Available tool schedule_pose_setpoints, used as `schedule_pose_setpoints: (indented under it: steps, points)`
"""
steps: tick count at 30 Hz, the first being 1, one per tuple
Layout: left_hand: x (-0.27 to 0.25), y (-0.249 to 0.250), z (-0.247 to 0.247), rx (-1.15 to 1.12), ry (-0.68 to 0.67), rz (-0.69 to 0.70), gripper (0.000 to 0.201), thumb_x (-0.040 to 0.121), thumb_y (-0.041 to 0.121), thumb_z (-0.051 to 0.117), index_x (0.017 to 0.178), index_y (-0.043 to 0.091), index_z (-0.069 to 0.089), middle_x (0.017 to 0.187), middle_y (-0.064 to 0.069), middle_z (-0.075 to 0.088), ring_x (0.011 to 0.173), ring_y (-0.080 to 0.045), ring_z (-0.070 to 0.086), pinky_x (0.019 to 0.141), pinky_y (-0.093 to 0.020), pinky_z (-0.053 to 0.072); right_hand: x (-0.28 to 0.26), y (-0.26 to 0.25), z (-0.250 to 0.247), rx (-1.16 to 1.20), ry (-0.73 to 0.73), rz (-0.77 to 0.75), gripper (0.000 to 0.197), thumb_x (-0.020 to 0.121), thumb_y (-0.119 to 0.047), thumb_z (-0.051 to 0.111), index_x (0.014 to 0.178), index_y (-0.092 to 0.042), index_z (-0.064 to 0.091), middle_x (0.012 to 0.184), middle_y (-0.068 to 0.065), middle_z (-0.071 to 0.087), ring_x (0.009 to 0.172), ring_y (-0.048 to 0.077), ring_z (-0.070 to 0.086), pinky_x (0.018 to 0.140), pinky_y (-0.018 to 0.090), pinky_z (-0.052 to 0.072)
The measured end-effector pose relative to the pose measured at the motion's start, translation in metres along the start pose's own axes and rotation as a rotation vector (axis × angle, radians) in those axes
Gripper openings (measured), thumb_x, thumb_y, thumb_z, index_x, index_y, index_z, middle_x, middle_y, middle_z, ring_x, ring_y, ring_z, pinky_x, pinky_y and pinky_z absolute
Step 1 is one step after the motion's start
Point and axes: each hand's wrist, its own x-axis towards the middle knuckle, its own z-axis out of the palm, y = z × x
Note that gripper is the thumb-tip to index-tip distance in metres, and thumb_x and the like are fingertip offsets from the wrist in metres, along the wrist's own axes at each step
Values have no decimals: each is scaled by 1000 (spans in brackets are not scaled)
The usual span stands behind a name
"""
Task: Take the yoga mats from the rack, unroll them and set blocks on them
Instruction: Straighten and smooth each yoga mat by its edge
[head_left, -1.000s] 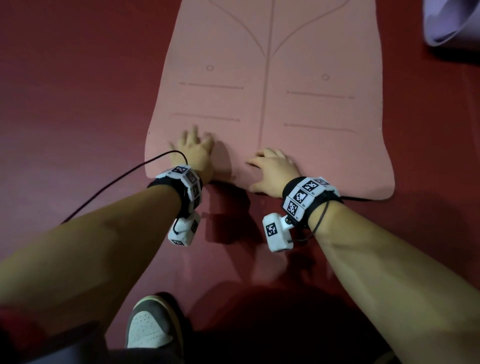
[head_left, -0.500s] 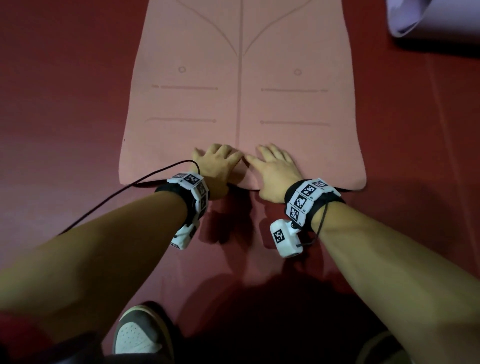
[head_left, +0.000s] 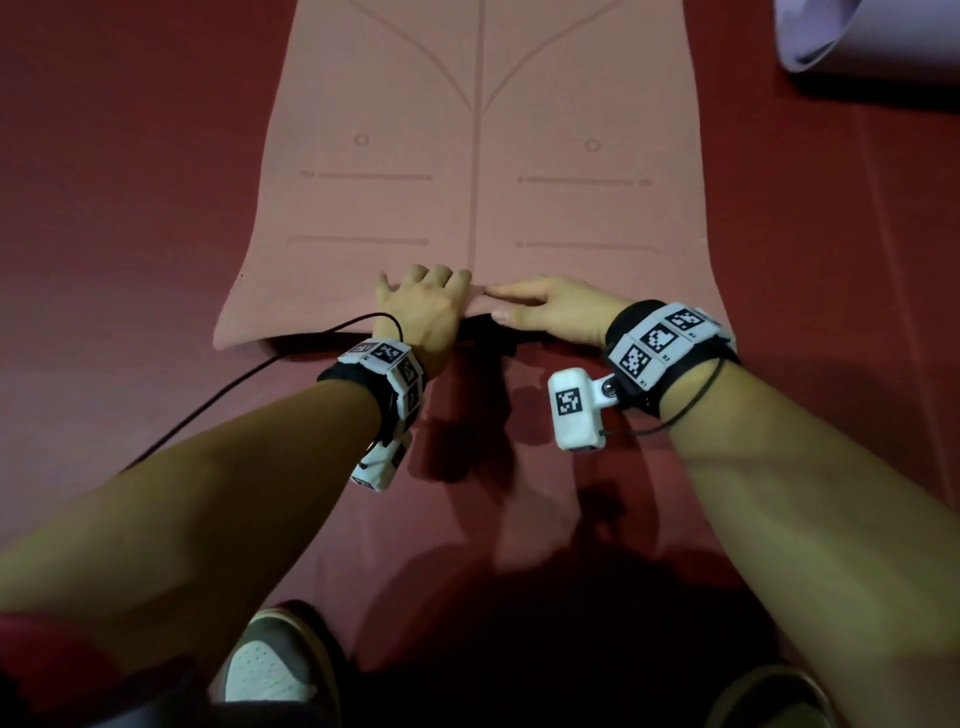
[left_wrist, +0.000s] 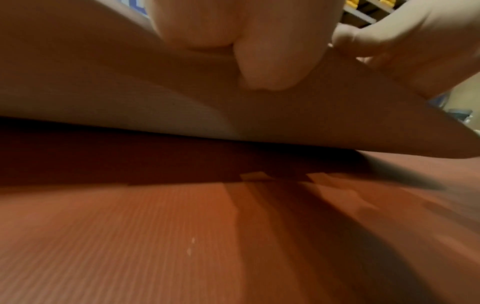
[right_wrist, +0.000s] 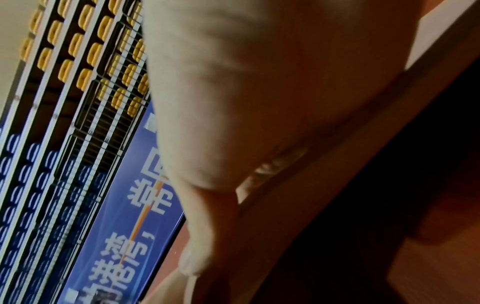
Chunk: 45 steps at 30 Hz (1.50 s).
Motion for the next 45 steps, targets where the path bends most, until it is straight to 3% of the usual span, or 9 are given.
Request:
schedule_pose_setpoints:
  steps: [3,7,14,20,29,33,38,41,45]
  points:
    - [2,3,-7,15,34,12,56,91,27,57,143,21,37,139,-2,48,130,-30,42,108,-65,28,4,4,-3,131,-28,29,54,95,-38,61,145,-26,46,144,-7,51,133,6,44,118,29,27]
    - [3,5,-14,32,72,19,53,91,21,53,142,21,40,139,-2,50,129,-30,43,108,-65,26,-2,1,-13,275,-115,50,53,96,-29,61,146,-22,45,138,-8,54,127,5,49,112,23,32]
    - [3,6,-16,-7,69,21,55,88,24,61,140,23,45,137,-3,51,127,-31,45,108,-67,25,10,-3,1,-283,111,158,86,69,-53,81,142,-27,45,129,-5,56,118,19,54,103,37,43]
    - [4,1,-10,-95,132,21,60,82,18,61,140,24,46,137,-1,52,124,-29,46,105,-55,33,17,-1,16,-383,519,152,22,78,-43,70,84,-25,59,86,-2,63,85,29,62,72,37,51]
    - [18,-24,-24,-553,-209,-87,73,76,39,81,139,17,51,131,-7,57,116,-26,55,92,-31,41,24,-3,25,-522,600,156,8,88,-23,57,93,-20,63,86,3,60,87,32,59,68,34,37]
    - [20,-20,-14,-387,-64,-114,34,88,38,68,114,17,63,111,-9,66,101,-31,59,75,-33,40,21,-4,29,-547,627,104,8,91,-25,59,97,-21,63,90,6,66,88,33,60,68,34,34]
    - [18,-14,-14,-317,71,-129,20,95,28,53,105,13,62,103,-13,65,93,-38,59,68,-36,35,16,-4,29,-568,687,44,9,92,-24,59,99,-22,64,87,2,66,79,29,54,70,32,32]
    - [17,-15,-11,-328,55,-142,24,95,34,56,104,13,62,102,-11,65,95,-37,59,70,-37,39,19,-1,23,-538,617,74,10,91,-31,62,92,-21,61,83,-2,58,79,27,51,69,32,34]
    - [14,-20,-10,-351,-141,-61,44,80,42,74,117,20,67,111,-9,67,102,-32,62,80,-34,46,26,2,9,-457,232,178,48,70,-41,83,105,-20,56,103,0,58,98,26,57,81,36,47]
